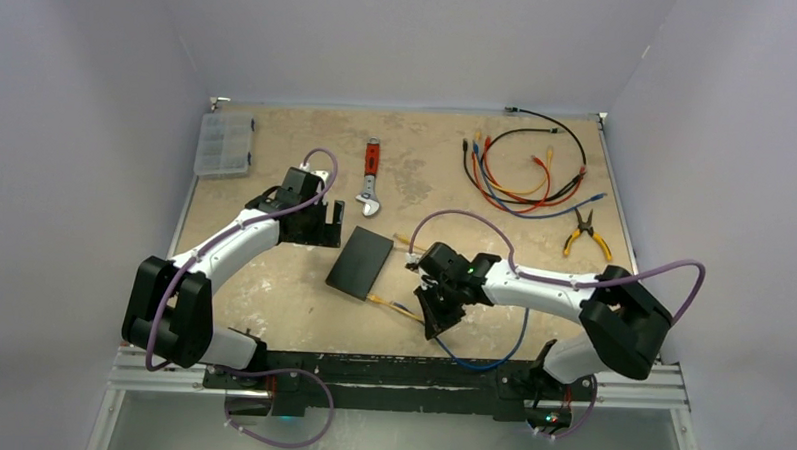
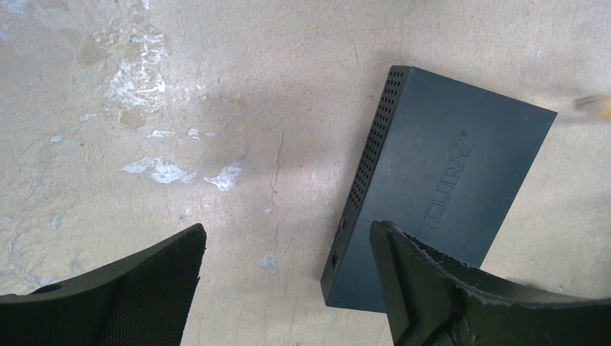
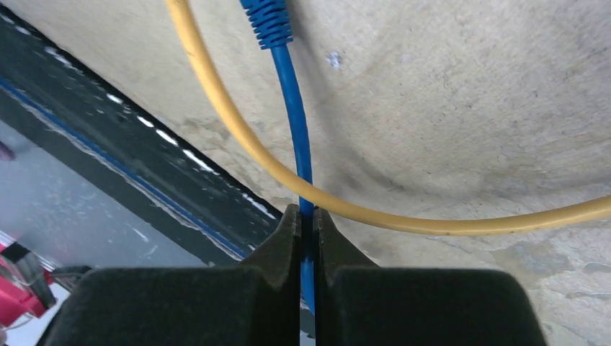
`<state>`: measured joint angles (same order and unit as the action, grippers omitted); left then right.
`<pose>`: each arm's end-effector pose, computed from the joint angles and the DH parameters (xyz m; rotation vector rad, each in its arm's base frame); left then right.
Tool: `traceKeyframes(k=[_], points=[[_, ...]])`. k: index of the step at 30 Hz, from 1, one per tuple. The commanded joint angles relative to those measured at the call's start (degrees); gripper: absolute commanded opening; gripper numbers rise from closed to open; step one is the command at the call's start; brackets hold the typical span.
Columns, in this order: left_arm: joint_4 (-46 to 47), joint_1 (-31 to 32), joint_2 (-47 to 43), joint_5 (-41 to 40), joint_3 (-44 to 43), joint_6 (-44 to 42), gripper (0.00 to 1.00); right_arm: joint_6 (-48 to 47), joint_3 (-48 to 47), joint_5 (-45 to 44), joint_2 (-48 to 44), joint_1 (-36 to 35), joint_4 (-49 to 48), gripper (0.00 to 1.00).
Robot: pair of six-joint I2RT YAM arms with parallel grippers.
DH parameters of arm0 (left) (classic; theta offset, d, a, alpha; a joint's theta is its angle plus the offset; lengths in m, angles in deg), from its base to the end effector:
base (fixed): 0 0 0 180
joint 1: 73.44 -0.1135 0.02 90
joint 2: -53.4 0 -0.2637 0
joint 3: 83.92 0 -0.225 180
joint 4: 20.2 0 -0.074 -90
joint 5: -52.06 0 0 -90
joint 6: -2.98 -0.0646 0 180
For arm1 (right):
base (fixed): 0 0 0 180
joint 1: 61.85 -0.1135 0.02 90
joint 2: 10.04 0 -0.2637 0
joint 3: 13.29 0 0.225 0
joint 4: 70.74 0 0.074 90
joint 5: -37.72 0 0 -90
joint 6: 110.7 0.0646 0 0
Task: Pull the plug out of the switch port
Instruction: Pick up the connector from the center of the board.
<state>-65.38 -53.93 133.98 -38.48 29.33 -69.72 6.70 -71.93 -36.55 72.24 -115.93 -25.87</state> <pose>0.2516 -0.0885 0.2010 0.0471 2.6166 -0.2174 0.1270 0.2051 0.1579 -0.7584 2.8621 0.6764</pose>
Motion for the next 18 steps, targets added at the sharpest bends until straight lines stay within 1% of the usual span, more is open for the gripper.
traceKeyframes(k=[1,4,7,9,12,14,16,18], points=[[0.2,-0.5,0.3,-0.6,-1.5,-0.9,0.84,-3.3,-2.7,0.2,1.9,-1.7,6.0,0.0],[0.3,-0.5,0.6,-0.4,-1.8,-0.9,0.84,-7.2,-4.2,6.6,1.3,-4.2,4.5,0.0],[0.2,-0.5,0.8,-0.6,-1.9,-1.0,0.84,-9.3,-5.0,16.8,0.1,-5.9,-0.3,0.0],[0.1,-0.5,0.6,-0.8,-1.9,-1.0,0.84,-10.3,-6.5,19.6,-0.8,-6.2,-2.2,0.0],[0.1,-0.5,0.5,-0.8,-1.9,-1.0,0.84,-9.8,-9.3,21.2,-3.1,-6.2,-4.1,0.0],[0.1,-0.5,0.5,-0.9,-1.9,-1.0,0.84,-8.5,-11.4,20.3,-4.4,-5.6,-6.2,0.0],[0.0,-0.5,0.4,-1.2,-1.9,-1.0,0.84,-8.0,-13.7,19.8,-5.1,-4.0,-7.1,0.0],[0.0,-0.5,0.1,-1.5,-1.9,-0.8,0.84,-8.0,-15.9,17.7,-5.7,-0.9,-6.6,0.0]])
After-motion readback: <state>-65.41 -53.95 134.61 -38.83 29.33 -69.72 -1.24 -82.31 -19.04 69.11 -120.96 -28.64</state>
